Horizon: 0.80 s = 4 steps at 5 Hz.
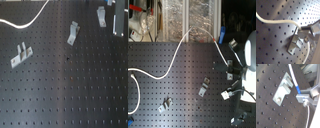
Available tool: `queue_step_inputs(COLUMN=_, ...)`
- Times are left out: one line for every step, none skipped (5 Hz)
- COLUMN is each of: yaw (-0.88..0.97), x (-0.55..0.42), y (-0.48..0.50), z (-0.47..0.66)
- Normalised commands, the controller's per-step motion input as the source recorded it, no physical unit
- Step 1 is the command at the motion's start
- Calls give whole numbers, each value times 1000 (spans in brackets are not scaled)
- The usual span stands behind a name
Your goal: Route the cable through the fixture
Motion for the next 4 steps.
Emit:
queue_step_inputs(yaw=-391, x=1, y=0, z=111)
queue_step_inputs(yaw=-223, x=-281, y=-19, z=5)
queue_step_inputs(yaw=-71, x=-333, y=-129, z=8)
queue_step_inputs(yaw=0, x=-355, y=-296, z=14)
